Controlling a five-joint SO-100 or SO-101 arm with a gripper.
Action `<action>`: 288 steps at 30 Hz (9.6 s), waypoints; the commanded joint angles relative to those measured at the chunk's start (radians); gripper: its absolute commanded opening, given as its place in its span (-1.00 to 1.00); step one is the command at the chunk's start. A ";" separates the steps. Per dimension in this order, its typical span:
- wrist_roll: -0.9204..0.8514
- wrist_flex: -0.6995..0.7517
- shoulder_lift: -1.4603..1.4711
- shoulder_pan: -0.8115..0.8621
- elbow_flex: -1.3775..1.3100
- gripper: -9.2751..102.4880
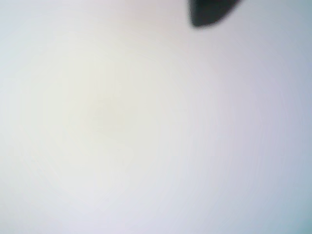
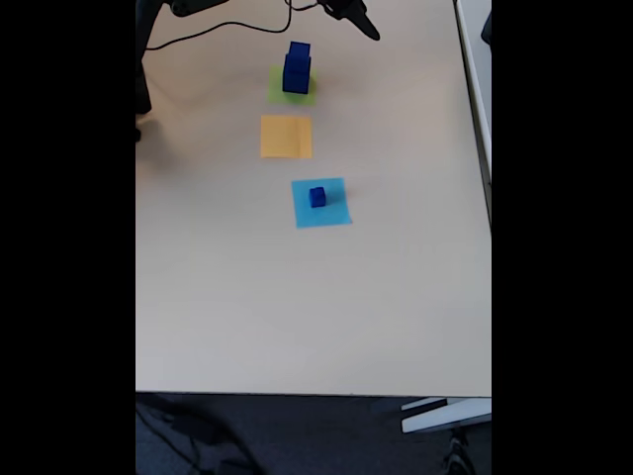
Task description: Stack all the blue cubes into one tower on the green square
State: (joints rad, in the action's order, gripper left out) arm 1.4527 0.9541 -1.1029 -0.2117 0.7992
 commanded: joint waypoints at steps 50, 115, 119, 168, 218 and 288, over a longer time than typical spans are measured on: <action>-0.465 -0.011 -0.422 0.453 0.503 -0.29; -0.578 -0.058 -0.017 0.618 0.423 -0.45; -0.572 -0.060 0.003 0.618 0.411 -0.45; -0.580 -0.052 0.017 0.641 0.394 -0.54; -0.568 -0.023 0.035 0.641 0.368 -0.66; -0.067 0.092 -0.218 0.295 0.718 -0.80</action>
State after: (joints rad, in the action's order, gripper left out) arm 1.3453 1.0968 -1.2226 0.0982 1.4603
